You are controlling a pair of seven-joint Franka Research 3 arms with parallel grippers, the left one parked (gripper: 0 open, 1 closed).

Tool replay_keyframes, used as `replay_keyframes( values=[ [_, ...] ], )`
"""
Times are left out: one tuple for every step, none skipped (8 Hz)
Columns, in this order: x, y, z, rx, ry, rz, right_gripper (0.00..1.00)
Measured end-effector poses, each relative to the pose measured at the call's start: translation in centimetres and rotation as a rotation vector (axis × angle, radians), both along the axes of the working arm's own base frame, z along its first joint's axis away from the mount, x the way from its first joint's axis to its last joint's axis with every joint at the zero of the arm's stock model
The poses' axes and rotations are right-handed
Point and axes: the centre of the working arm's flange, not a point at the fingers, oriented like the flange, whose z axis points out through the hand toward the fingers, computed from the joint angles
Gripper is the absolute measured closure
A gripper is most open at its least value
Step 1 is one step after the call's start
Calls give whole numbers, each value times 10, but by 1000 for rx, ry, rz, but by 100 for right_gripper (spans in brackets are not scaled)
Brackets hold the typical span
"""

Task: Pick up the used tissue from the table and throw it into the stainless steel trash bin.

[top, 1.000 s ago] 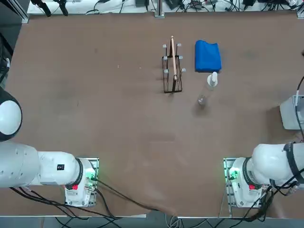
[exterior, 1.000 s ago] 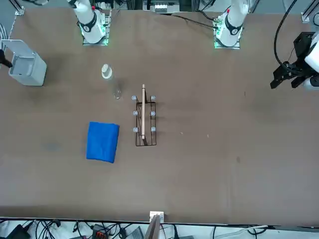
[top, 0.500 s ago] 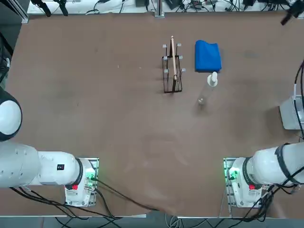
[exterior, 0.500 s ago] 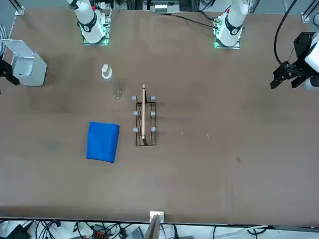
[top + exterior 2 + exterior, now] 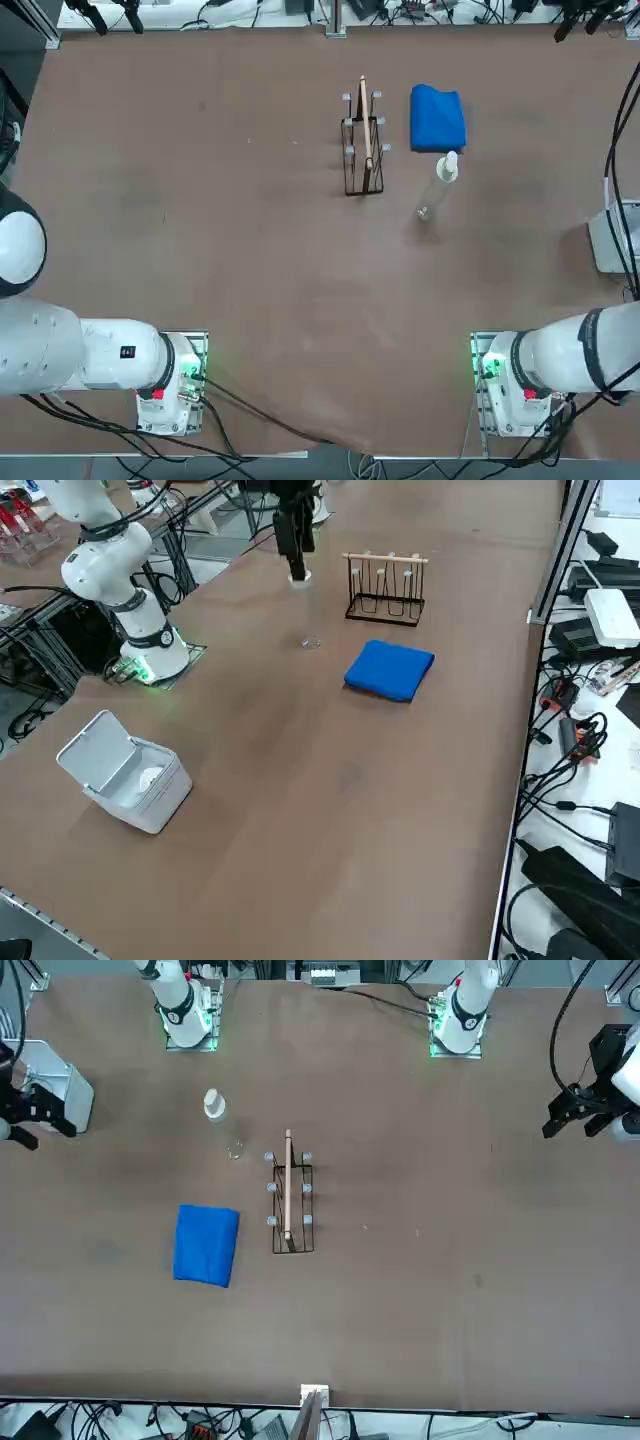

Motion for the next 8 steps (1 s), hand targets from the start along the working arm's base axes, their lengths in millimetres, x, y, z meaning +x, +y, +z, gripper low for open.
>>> replay_keyframes(
  values=[
    [-6,5,9,3,2,-26,0],
    [-12,12,17,0,0,-74,0],
    [-16,22,25,-8,-4,-131,0],
    [-21,34,30,-25,-3,-174,0],
    [-26,44,35,-50,-2,-195,0],
    [-29,51,38,-79,-6,-197,0],
    [-29,54,39,-97,-9,-200,0],
    [-29,53,38,-99,-9,-203,0]
  ],
)
